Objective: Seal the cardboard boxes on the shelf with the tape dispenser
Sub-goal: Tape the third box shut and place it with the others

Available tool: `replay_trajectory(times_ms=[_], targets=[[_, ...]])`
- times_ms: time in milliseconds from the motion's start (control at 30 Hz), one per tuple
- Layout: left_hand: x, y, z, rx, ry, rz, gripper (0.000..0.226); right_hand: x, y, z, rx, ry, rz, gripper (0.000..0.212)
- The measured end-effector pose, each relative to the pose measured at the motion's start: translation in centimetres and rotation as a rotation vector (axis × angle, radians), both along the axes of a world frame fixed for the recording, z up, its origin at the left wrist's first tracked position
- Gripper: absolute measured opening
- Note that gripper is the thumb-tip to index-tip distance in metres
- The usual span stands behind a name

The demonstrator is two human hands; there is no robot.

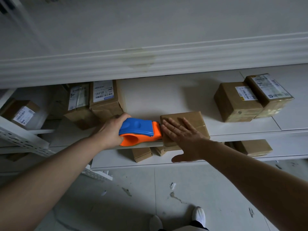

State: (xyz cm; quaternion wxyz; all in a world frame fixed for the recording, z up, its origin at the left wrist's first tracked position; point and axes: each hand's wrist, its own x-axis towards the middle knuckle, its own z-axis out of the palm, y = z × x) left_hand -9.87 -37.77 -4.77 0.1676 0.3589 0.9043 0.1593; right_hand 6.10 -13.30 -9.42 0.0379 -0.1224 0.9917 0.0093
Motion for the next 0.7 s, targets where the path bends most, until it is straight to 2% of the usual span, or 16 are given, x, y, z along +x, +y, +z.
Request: replay_trajectory(times_ms=[100, 167, 233, 300, 367, 467, 533, 600, 700], targets=[[0.0, -0.3, -0.4, -0.001, 0.000, 0.001, 0.069, -1.6, -0.4, 1.6, -0.078, -0.056, -0.137, 0.119], [0.3, -0.4, -0.3, 0.003, 0.002, 0.001, 0.070, -3.4, -1.4, 2.2, -0.054, -0.125, -0.228, 0.127], [0.9, -0.8, 0.2, 0.016, 0.014, 0.011, 0.071, -4.5, -1.9, 2.7, -0.031, -0.181, -0.254, 0.127], [1.5, -1.4, 1.2, 0.054, 0.055, 0.023, 0.071, -4.5, -1.5, 3.5, -0.092, -0.147, -0.235, 0.128], [2.2, -2.2, 2.8, 0.131, 0.096, 0.045, 0.069, -3.9, -0.5, 4.5, -0.273, -0.094, -0.220, 0.133], [3.1, -1.9, 6.0, 0.193, 0.147, 0.049, 0.068, -2.6, 1.1, 5.0, -0.682, -0.058, -0.264, 0.142], [3.7, -0.1, 7.4, 0.225, 0.170, 0.016, 0.068, -1.5, 2.2, 4.3, -0.826, -0.042, -0.334, 0.139], [4.3, 2.4, 7.8, 0.244, 0.193, -0.042, 0.067, -0.2, 3.7, 3.9, -0.821, -0.033, -0.393, 0.140], [5.0, 5.5, 7.1, 0.253, 0.160, -0.092, 0.067, 1.1, 5.3, 4.4, -0.669, -0.052, -0.407, 0.150]])
